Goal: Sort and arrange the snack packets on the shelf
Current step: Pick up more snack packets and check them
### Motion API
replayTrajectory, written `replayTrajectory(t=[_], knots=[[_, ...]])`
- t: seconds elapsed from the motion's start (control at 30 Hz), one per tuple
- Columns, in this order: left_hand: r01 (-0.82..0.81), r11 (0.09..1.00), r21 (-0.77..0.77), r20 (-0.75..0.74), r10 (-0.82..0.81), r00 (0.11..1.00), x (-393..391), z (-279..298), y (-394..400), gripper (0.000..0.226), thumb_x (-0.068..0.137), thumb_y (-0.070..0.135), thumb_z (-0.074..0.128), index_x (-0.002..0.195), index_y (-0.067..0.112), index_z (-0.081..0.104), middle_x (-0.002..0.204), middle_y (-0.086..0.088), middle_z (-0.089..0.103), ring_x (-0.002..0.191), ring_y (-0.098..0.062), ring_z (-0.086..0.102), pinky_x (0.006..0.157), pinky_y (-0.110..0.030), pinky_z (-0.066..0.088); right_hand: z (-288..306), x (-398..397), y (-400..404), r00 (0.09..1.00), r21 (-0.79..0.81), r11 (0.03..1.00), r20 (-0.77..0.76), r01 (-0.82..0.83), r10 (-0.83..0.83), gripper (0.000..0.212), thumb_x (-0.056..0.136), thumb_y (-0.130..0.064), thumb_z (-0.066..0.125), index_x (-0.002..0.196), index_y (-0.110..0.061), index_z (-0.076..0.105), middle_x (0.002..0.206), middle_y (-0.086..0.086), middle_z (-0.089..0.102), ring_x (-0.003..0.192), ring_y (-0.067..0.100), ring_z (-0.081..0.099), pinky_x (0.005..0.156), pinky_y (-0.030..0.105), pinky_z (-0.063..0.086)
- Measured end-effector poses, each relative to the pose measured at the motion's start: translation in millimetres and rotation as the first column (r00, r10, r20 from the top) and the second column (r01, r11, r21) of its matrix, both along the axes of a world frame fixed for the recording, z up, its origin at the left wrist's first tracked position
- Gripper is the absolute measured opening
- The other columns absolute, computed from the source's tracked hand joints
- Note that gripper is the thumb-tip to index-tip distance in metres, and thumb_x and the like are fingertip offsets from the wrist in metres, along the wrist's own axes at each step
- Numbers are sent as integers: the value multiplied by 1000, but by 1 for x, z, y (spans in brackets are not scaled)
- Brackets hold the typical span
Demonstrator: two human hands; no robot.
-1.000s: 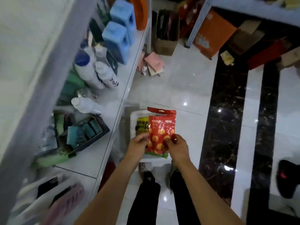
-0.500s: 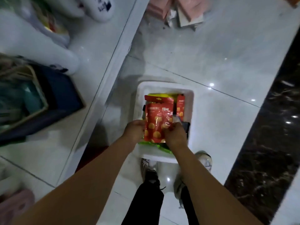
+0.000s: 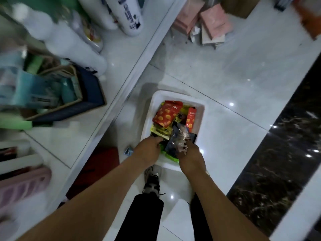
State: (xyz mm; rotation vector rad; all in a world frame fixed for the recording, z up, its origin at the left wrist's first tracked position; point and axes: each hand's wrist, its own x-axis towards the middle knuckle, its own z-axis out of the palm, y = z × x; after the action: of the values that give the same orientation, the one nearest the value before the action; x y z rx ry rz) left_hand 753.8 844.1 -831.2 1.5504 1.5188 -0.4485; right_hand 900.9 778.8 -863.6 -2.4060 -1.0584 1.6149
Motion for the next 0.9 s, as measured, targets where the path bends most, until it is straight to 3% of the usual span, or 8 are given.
replayTrajectory(t=[0.17,0.33,0.5,0.63,0.7,0.77,0.83,0.9], knots=[[31,993,114,-5,-31,1000,44,104,-18,31,98,15,43,125,14,57,122,-12,61,110,-29,59,88,-35,50,112,38,-3,957,103,962,169,-254,235,48,93,-15,51,141,-16,45,136,10,51,120,31,51,96,37,45],[-209,929,306,100,186,977,57,241,-42,31,97,13,44,125,11,57,120,-14,62,107,-32,59,88,-39,49,265,62,-9,922,284,884,219,-372,318,48,94,-15,51,142,-13,44,140,11,49,124,31,49,100,36,42],[-424,777,465,298,313,902,59,374,-86,31,98,11,45,124,10,59,122,-11,64,110,-27,60,92,-32,45,406,60,-32,905,481,770,294,-418,307,42,96,-14,51,138,-12,50,139,11,53,123,31,51,103,39,43],[-454,643,616,348,295,890,37,457,-114,39,98,15,45,136,18,51,136,-6,55,123,-21,51,104,-33,41,492,29,-49,833,595,586,444,-550,331,43,96,-17,54,139,-14,52,142,10,53,130,30,49,112,41,35],[-356,584,730,318,170,933,10,499,-125,41,96,13,46,137,16,52,138,-4,54,126,-22,49,105,-35,42,532,3,-52,769,565,527,530,-635,358,48,96,-20,52,143,-18,46,152,11,41,142,29,35,119,46,21],[-239,481,844,239,63,969,-24,540,-131,40,94,13,45,132,14,57,132,-5,59,121,-26,55,96,-36,49,570,-26,-48,697,538,452,625,-711,351,52,94,-21,53,145,-20,43,157,11,33,147,28,26,120,51,15],[-185,354,917,176,56,983,-69,583,-144,40,88,15,45,123,11,64,121,-9,65,108,-31,63,85,-38,55,610,-63,-50,639,564,303,700,-768,318,54,84,-15,65,137,-15,53,148,16,45,140,32,39,115,58,26],[-168,267,949,150,86,985,-112,626,-163,40,83,13,54,121,8,65,121,-12,66,107,-33,64,84,-43,57,649,-103,-54,631,623,120,735,-773,247,54,70,-10,77,122,-12,65,132,17,60,125,36,56,104,64,39]])
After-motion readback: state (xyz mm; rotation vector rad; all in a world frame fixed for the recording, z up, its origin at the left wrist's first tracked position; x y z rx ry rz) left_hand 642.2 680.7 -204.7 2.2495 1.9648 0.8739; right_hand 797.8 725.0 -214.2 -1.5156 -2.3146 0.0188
